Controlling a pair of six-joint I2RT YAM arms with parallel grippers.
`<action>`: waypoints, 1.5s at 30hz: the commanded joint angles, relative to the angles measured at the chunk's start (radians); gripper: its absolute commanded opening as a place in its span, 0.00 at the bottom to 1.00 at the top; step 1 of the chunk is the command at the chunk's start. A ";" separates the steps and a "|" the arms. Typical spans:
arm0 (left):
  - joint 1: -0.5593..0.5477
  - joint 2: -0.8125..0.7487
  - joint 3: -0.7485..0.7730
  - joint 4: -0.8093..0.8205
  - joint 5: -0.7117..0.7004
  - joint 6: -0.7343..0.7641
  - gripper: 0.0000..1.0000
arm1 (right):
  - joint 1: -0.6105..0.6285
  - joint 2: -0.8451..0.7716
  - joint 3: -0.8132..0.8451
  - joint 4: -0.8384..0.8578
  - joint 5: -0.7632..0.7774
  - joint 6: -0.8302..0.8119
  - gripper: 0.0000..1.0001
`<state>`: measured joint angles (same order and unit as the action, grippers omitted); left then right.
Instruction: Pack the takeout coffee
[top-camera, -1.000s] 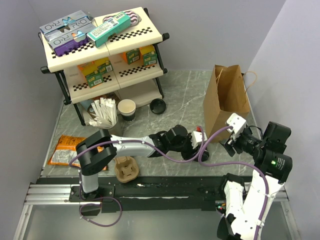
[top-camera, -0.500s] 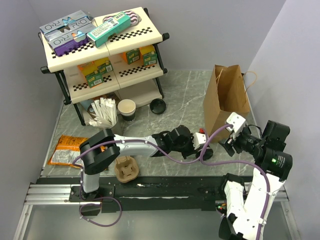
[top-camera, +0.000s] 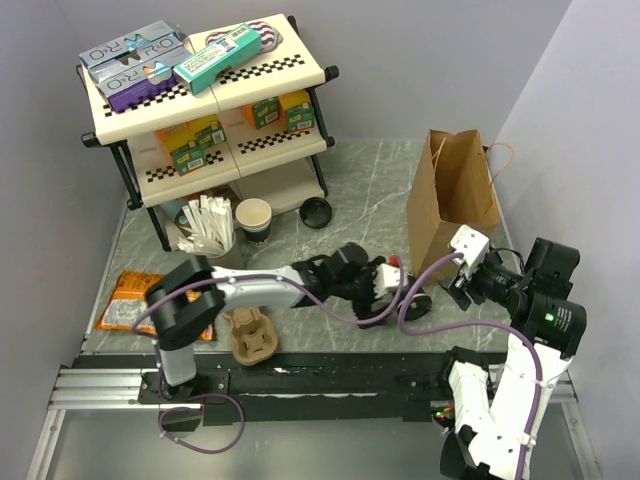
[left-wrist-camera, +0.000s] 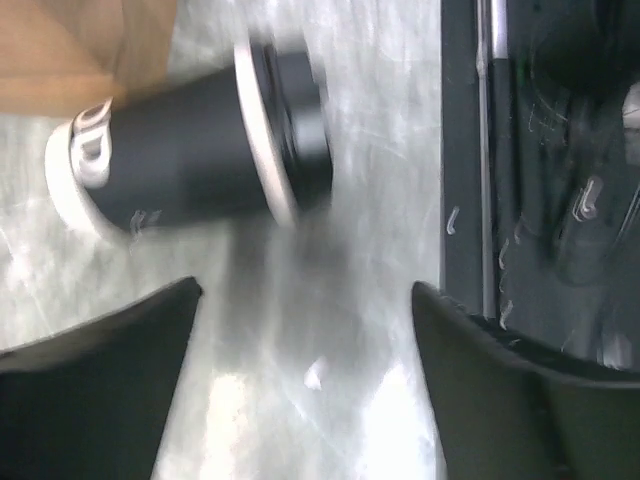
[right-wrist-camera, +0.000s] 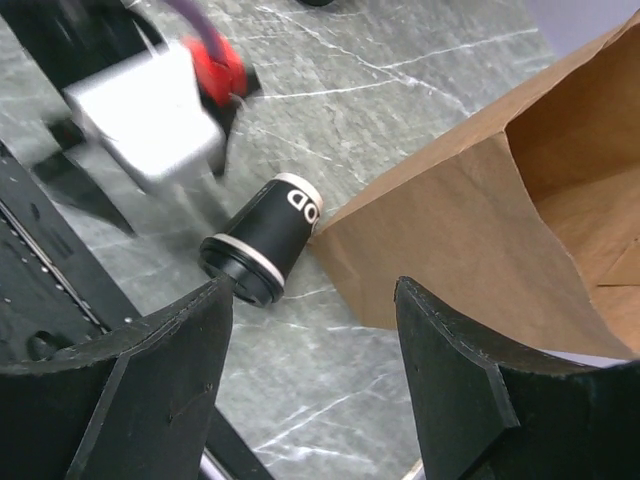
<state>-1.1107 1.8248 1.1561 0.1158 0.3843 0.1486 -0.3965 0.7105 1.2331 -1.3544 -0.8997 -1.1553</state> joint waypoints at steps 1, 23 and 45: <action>0.034 -0.136 -0.041 -0.083 0.148 0.394 1.00 | 0.008 -0.003 0.005 -0.212 -0.016 -0.081 0.73; 0.057 0.268 0.553 -0.736 0.202 1.436 0.99 | 0.008 -0.042 0.023 -0.175 -0.047 0.055 0.75; 0.006 0.401 0.544 -0.449 0.077 1.333 0.93 | 0.048 -0.028 0.025 -0.127 -0.067 0.127 0.75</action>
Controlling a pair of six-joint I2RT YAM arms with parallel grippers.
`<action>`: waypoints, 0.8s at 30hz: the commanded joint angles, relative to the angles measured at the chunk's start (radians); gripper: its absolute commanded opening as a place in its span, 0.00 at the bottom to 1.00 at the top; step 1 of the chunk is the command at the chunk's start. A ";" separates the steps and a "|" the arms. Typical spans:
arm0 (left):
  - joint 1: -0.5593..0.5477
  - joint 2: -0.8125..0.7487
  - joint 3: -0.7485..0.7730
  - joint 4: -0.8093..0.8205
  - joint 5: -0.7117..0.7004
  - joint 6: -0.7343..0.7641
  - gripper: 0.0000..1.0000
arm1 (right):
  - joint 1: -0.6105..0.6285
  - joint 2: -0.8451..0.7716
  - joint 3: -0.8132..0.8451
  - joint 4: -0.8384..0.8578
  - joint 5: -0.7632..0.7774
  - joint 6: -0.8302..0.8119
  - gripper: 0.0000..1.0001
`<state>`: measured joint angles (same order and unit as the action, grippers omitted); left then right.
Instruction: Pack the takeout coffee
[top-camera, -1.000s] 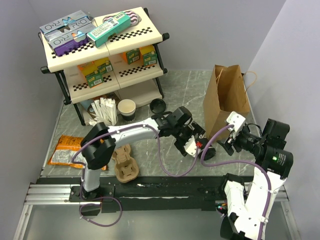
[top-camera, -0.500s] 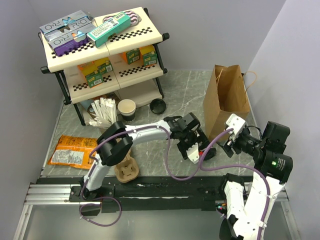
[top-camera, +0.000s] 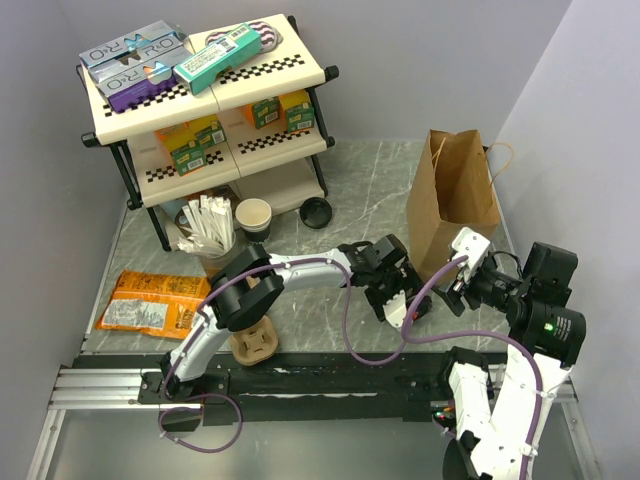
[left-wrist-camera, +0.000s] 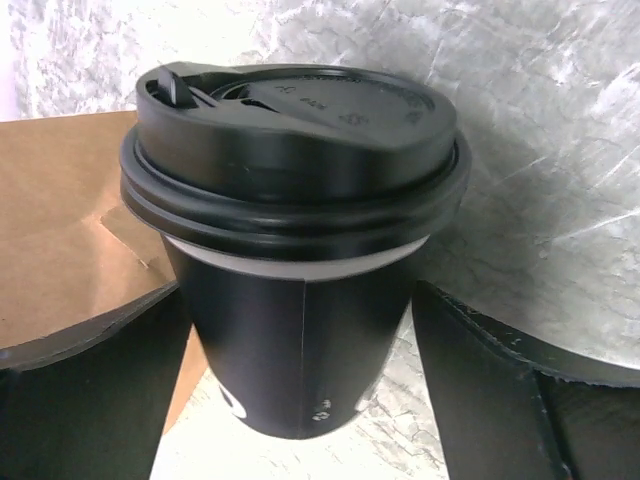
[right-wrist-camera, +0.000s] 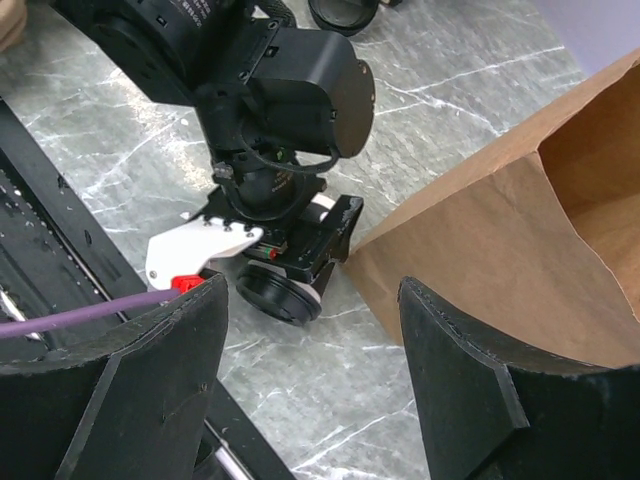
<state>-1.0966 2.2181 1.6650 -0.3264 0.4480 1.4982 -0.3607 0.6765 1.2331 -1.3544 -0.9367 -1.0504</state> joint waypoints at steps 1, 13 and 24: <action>-0.009 0.008 0.032 0.000 0.012 -0.026 0.91 | 0.014 0.006 0.025 -0.124 -0.033 0.026 0.75; 0.000 -0.098 -0.092 0.222 0.070 -0.395 0.73 | 0.012 0.001 0.046 -0.089 -0.060 0.101 0.75; 0.056 -0.412 -0.330 0.502 0.276 -1.014 0.67 | 0.012 0.001 0.161 -0.132 -0.146 0.119 0.78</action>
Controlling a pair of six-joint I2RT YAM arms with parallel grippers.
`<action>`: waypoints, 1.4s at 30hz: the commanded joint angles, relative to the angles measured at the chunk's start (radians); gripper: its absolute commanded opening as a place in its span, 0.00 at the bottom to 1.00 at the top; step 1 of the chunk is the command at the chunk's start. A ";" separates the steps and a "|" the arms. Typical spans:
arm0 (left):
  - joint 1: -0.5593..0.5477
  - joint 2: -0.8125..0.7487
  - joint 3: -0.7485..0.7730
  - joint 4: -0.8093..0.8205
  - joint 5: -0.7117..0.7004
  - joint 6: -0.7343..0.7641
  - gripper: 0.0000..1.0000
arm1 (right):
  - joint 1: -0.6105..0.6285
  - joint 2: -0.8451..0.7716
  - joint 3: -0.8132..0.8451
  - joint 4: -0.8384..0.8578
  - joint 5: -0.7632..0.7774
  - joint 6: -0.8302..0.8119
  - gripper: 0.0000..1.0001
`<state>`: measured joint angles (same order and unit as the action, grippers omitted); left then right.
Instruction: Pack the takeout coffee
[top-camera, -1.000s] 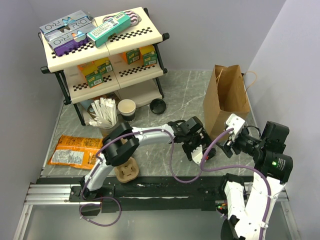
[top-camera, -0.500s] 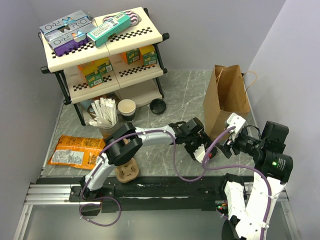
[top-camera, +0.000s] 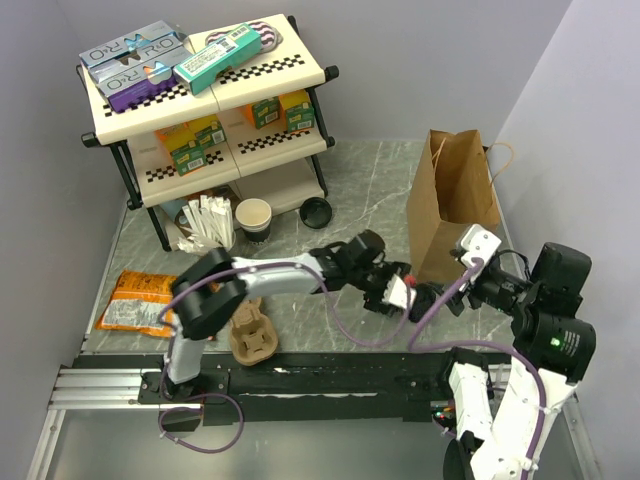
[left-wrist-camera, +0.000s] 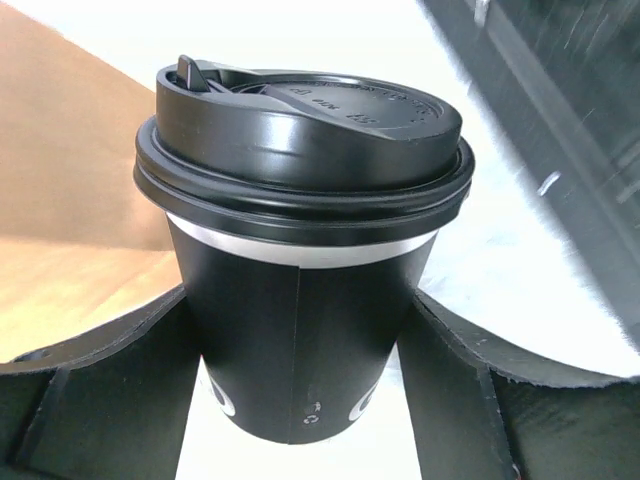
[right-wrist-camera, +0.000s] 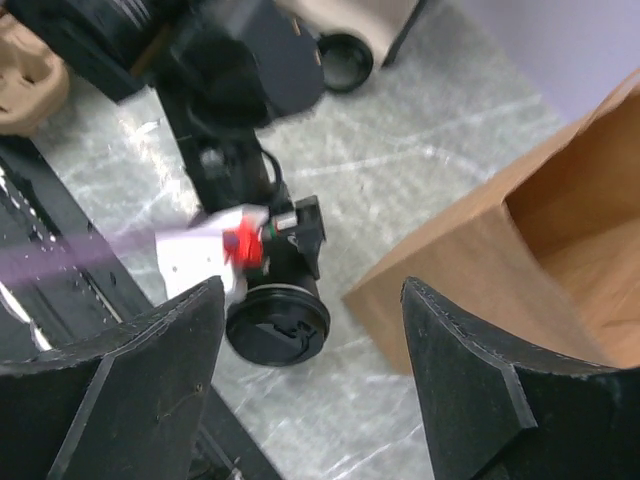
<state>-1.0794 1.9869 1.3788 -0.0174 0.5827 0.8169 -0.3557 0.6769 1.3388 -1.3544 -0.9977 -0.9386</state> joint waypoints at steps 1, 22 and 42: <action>0.045 -0.238 -0.093 0.226 0.163 -0.387 0.67 | 0.008 0.003 0.059 -0.150 -0.093 0.004 0.78; 0.161 -0.576 -0.455 0.421 -0.210 -0.645 0.61 | 0.254 0.300 0.212 0.209 -0.082 0.691 0.81; 0.208 -0.639 -0.449 0.370 -0.239 -0.565 0.59 | 0.603 0.607 0.298 0.284 0.175 0.742 0.92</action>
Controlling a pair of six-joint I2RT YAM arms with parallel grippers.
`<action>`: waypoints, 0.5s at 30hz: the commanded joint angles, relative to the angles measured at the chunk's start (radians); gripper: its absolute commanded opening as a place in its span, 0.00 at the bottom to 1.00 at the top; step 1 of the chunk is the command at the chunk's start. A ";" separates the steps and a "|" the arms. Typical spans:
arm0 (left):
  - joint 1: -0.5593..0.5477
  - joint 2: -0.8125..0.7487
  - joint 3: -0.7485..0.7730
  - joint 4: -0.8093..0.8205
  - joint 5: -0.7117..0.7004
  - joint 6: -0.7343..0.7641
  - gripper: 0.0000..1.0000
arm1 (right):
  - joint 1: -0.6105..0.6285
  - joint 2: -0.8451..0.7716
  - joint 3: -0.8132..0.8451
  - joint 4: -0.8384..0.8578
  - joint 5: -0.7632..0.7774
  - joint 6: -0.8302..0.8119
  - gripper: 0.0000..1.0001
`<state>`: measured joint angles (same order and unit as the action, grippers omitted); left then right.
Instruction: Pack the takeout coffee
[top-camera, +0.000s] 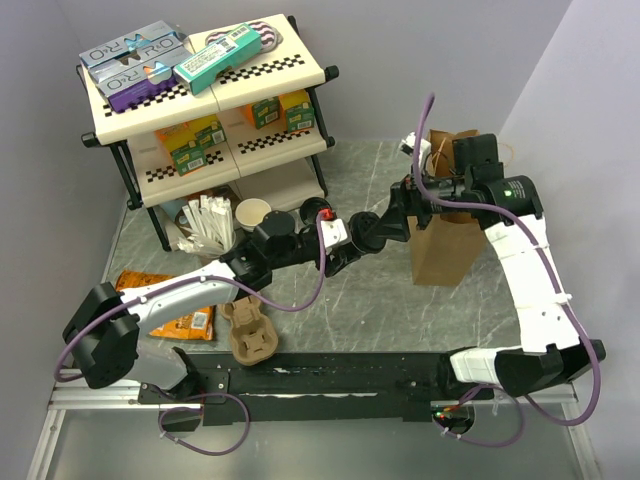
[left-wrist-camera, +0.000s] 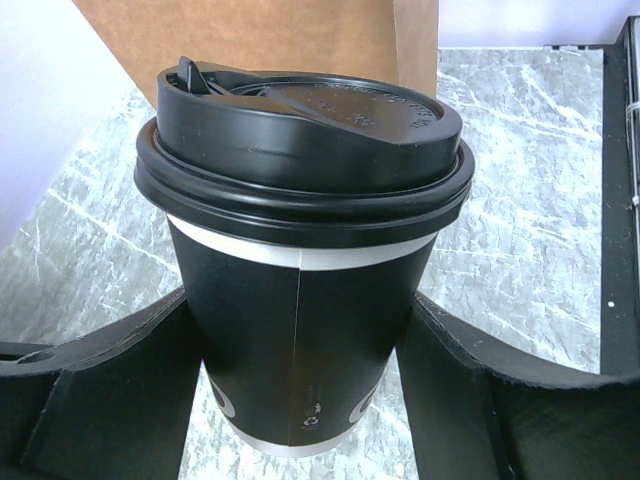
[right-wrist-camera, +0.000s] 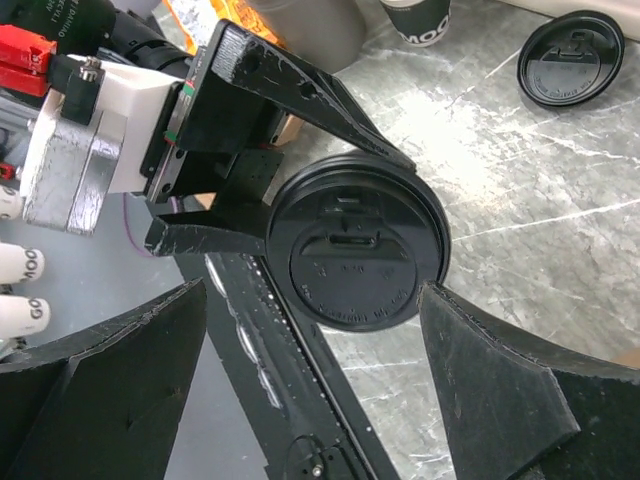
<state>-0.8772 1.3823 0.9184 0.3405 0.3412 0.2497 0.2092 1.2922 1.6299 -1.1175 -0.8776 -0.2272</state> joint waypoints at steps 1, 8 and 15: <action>0.006 -0.034 0.014 0.009 0.005 0.005 0.59 | 0.051 -0.007 0.007 0.048 0.063 0.029 0.92; 0.009 -0.035 0.025 -0.005 0.015 -0.001 0.58 | 0.099 0.022 0.016 0.061 0.127 0.012 0.99; 0.012 -0.039 0.028 -0.006 0.024 -0.010 0.58 | 0.122 0.044 0.004 0.053 0.160 0.005 1.00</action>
<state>-0.8715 1.3819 0.9184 0.3222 0.3435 0.2478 0.3130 1.3304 1.6287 -1.0828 -0.7486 -0.2272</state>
